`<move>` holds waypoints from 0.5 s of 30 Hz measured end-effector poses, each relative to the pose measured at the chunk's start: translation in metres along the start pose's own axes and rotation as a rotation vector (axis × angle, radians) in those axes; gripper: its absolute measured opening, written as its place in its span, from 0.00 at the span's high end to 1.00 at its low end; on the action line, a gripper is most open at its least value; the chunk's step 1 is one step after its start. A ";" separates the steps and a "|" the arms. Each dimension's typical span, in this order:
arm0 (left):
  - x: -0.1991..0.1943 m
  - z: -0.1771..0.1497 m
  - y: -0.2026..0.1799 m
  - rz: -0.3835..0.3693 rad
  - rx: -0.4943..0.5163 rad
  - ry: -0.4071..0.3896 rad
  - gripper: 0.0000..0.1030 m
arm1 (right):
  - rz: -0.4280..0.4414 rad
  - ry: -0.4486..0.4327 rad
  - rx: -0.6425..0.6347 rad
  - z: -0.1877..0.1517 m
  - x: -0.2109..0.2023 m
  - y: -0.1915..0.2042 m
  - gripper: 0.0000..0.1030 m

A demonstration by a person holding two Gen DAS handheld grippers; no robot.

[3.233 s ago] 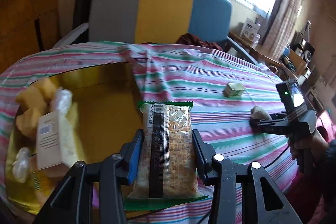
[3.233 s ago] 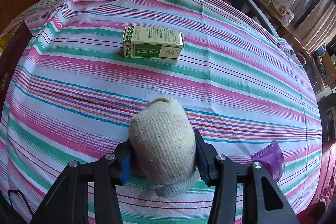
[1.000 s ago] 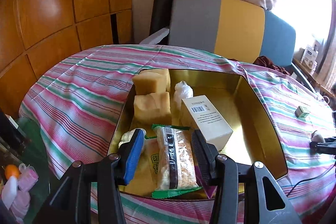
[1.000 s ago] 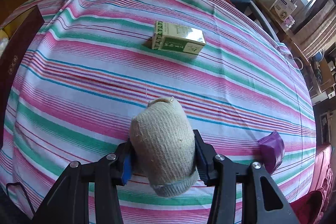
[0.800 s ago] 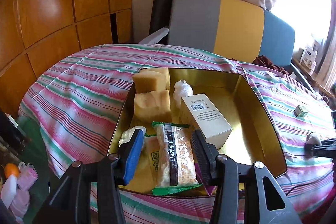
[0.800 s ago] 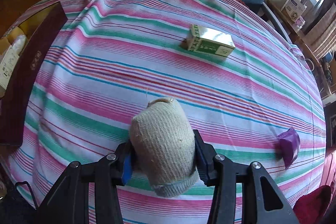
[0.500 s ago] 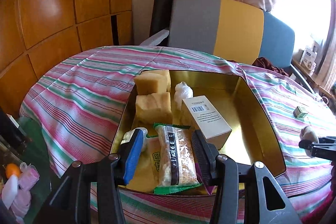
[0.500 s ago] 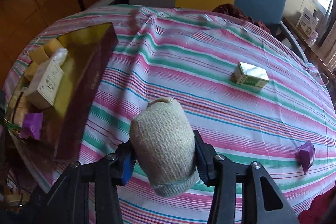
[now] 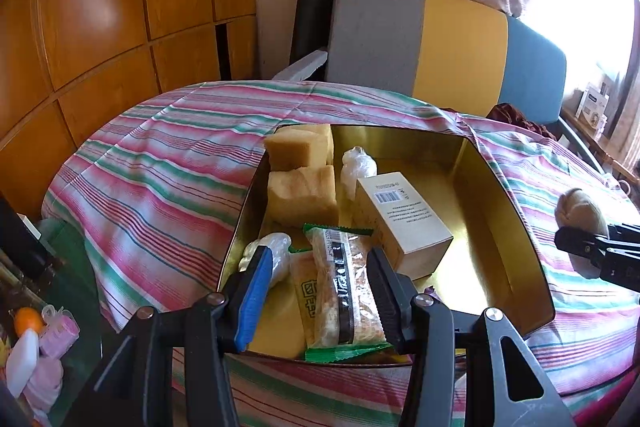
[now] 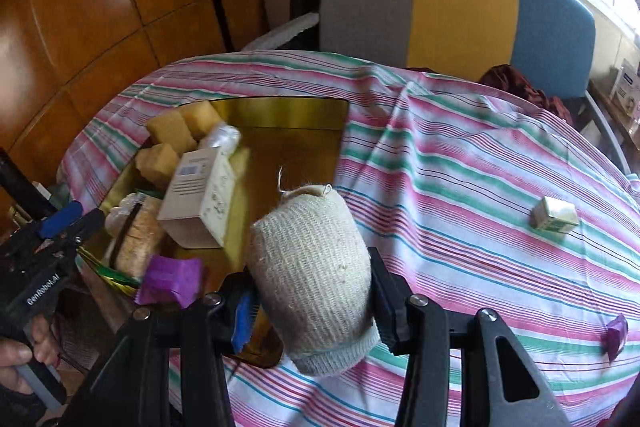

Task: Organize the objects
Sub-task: 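Carry the wrapped white ball to the gold tray and open the right gripper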

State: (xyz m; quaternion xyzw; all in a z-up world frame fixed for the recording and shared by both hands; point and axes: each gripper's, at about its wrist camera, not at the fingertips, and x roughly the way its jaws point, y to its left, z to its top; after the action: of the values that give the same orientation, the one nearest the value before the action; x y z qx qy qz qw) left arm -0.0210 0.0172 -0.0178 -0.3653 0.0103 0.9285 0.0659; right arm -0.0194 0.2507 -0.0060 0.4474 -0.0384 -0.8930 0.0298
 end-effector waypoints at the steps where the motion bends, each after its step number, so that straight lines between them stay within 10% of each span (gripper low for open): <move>1: 0.001 0.000 0.001 0.002 -0.001 0.002 0.52 | 0.011 0.004 -0.007 0.001 0.002 0.005 0.53; 15: 0.008 0.003 0.032 0.053 -0.078 0.012 0.51 | 0.063 0.106 -0.142 0.006 0.048 0.069 0.52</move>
State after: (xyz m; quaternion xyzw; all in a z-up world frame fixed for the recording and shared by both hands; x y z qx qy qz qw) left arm -0.0330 -0.0139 -0.0224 -0.3727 -0.0157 0.9274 0.0269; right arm -0.0519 0.1783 -0.0343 0.4894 0.0124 -0.8671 0.0916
